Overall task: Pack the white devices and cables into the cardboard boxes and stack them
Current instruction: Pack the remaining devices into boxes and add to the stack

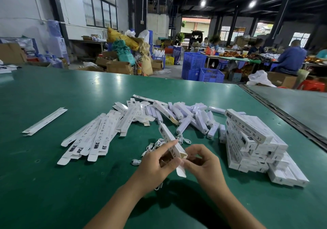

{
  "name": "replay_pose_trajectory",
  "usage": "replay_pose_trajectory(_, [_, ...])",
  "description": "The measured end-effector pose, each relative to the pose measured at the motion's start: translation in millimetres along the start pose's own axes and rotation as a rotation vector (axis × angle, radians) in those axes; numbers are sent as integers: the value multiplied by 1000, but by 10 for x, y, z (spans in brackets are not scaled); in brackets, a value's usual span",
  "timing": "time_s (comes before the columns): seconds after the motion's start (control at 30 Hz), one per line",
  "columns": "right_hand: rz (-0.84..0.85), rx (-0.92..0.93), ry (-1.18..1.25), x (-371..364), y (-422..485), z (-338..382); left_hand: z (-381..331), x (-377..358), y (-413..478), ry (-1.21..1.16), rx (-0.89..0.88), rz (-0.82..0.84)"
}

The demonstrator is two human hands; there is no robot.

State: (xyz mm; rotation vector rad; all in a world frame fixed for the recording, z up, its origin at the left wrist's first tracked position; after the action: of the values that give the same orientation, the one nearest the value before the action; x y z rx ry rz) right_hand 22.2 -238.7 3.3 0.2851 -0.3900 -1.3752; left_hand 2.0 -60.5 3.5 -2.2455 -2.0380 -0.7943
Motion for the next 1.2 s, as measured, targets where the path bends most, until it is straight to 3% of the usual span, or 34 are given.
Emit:
replay_pose_trajectory(0.17, [-32,87,-18,-31,-4,22,35,-43,22,-137,24,-46])
replay_pose_trajectory(0.5, [208,467,-457,86,-11,172,79,-5,69,-256,8,-157])
replay_pose_trajectory(0.73, [122,571,-501,62,1,122,53,-8,60,-294,26,-178])
replay_pose_trajectory(1.2, [-61,495,-369,15,-19,97,34,-73,30,-323,43,-114])
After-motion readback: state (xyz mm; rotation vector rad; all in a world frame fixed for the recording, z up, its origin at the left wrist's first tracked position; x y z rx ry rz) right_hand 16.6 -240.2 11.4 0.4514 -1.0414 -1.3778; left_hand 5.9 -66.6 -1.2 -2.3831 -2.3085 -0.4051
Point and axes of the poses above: each hand's wrist, its own y-axis towards the middle knuckle, its own x-axis out of the back of the hand, z = x × y, the point moved 1 cm from there along y, towards the middle knuckle, and after that the axes turned 1 degree about x, right-handed, at the moved point
